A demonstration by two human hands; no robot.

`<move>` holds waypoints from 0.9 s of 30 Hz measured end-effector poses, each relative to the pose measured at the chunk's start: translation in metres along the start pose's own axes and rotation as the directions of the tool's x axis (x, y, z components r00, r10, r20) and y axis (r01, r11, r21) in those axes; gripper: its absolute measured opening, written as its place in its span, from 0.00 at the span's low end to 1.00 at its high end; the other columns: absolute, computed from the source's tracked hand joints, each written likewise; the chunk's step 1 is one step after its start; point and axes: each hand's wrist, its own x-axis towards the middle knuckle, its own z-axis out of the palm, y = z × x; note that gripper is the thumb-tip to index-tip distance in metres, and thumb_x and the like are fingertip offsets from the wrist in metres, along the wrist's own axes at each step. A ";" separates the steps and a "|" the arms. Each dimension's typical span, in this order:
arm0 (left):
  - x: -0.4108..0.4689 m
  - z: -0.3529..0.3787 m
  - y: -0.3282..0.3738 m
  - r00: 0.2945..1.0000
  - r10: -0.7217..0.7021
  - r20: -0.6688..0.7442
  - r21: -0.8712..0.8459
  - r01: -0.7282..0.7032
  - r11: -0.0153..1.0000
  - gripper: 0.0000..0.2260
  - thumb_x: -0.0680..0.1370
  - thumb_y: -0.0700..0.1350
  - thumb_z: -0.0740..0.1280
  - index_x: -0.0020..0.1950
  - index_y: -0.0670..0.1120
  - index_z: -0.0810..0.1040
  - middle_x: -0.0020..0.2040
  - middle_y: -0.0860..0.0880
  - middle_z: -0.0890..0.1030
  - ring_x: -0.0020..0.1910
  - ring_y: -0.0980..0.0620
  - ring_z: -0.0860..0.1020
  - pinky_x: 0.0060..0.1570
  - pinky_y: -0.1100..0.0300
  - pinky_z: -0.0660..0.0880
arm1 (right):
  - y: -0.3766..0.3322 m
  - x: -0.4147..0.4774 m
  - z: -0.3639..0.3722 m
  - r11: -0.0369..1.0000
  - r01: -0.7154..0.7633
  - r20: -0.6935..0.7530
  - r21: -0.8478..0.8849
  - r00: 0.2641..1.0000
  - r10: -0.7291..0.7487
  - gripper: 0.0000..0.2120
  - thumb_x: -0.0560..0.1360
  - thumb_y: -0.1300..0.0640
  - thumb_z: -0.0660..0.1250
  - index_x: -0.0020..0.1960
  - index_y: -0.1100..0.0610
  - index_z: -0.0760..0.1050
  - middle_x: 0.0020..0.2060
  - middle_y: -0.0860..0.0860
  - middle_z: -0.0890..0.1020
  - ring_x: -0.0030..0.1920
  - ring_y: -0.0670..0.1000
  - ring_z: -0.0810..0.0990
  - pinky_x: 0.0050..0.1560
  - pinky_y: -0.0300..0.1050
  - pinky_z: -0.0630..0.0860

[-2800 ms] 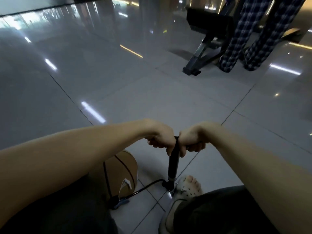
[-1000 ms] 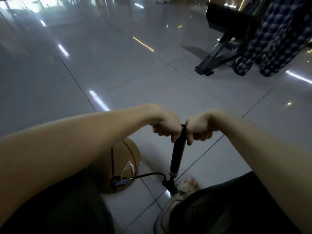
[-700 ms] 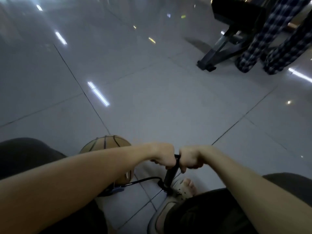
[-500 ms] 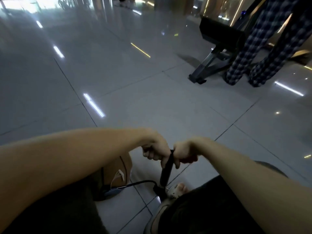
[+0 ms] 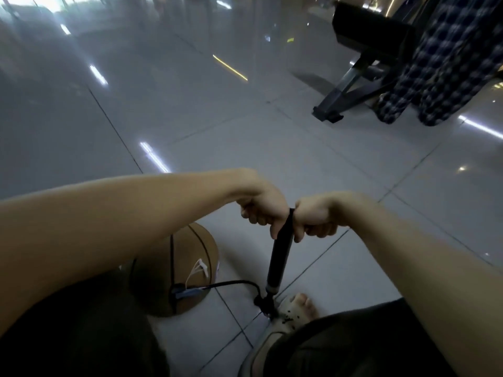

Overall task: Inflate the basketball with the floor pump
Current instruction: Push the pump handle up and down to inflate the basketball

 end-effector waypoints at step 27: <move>-0.035 0.004 0.004 0.994 0.036 -0.099 -0.002 -0.036 0.999 0.11 0.76 0.38 0.70 0.36 0.45 0.72 0.28 0.50 0.62 0.26 0.51 0.58 0.28 0.58 0.54 | -0.009 -0.022 -0.011 0.999 0.019 0.040 -0.032 0.999 -0.017 0.20 0.72 0.65 0.68 0.30 0.52 0.61 0.25 0.50 0.59 0.26 0.49 0.54 0.30 0.41 0.50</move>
